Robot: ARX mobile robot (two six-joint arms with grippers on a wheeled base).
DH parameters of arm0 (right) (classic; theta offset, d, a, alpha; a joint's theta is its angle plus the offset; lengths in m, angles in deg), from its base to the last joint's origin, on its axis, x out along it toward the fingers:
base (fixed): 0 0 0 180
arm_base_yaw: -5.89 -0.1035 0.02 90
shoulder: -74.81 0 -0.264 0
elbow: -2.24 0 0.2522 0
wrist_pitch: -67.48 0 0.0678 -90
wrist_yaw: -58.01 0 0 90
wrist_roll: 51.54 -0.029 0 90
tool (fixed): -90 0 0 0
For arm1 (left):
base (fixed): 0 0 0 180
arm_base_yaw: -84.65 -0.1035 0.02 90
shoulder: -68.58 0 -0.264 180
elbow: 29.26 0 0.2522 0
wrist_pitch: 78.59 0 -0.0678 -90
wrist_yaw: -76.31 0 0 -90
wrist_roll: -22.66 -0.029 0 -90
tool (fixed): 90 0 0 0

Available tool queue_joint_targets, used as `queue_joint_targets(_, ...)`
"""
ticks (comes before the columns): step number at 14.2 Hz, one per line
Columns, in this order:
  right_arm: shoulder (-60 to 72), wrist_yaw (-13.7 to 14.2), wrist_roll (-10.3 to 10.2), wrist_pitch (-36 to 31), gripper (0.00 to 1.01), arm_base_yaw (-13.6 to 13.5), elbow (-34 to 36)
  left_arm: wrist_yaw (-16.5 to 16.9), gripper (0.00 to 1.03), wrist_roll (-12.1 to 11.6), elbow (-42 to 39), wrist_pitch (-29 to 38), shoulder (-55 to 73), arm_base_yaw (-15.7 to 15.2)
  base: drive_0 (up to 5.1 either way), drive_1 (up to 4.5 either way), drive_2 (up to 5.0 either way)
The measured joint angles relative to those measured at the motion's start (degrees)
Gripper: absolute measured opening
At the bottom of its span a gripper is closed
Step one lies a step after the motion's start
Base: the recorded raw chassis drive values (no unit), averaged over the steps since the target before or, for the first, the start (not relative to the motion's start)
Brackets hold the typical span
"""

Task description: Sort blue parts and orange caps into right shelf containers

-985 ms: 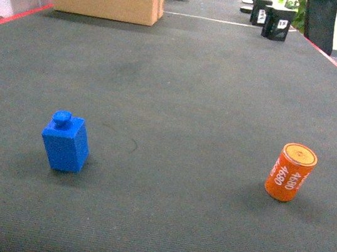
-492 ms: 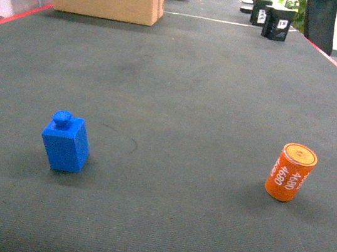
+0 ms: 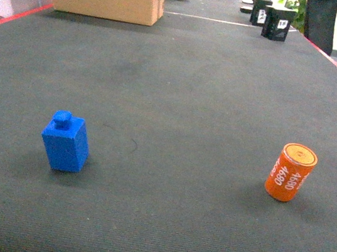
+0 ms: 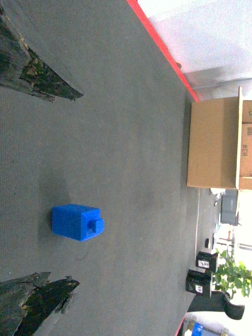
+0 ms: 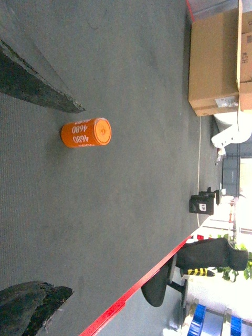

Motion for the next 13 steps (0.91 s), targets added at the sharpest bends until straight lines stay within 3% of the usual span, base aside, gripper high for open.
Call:
queue_joint_targets(4,0.0,0.0,0.0,0.0,0.98,0.0,0.0,0.0,0.98,0.0,0.0,0.0,0.0,0.0,0.0,0.0,0.0)
queue_joint_targets(5,0.0,0.0,0.0,0.0,0.98,0.0,0.0,-9.7,0.98,0.0,0.7,-1.6,2.9,4.5,0.0,0.0,0.0)
queue_joint_targets(6,2.9,7.5,-1.6,4.3,0.98,-3.4,-1.4,-20.5,0.98,0.0,0.9,4.6,11.5,11.2,0.0,0.0,0.0)
queue_joint_targets(7,11.1,15.9,-3.3,0.4,0.98,-8.4,-2.5,-27.3,0.98,0.0,1.0,12.6,20.1,15.6,0.0,0.0,0.0)
queue_joint_targets(8,19.7,21.5,-4.7,-6.5,0.98,-12.5,-4.1,-28.1,0.98,0.0,2.1,20.8,28.4,16.1,0.0,0.0,0.0)
queue_joint_targets(9,28.3,22.9,-5.2,-14.6,0.98,-14.7,-6.6,-27.1,0.98,-0.1,5.0,30.5,39.1,15.7,0.0,0.0,0.0)
queue_joint_targets(11,49.3,20.1,-6.0,-31.5,0.98,-15.5,-14.8,-22.5,0.98,0.1,14.1,45.9,60.3,15.4,0.0,0.0,0.0)
queue_joint_targets(13,67.7,17.3,-7.1,-39.5,0.98,-16.6,-21.7,-19.6,0.98,1.0,22.1,50.1,76.1,15.1,0.0,0.0,0.0)
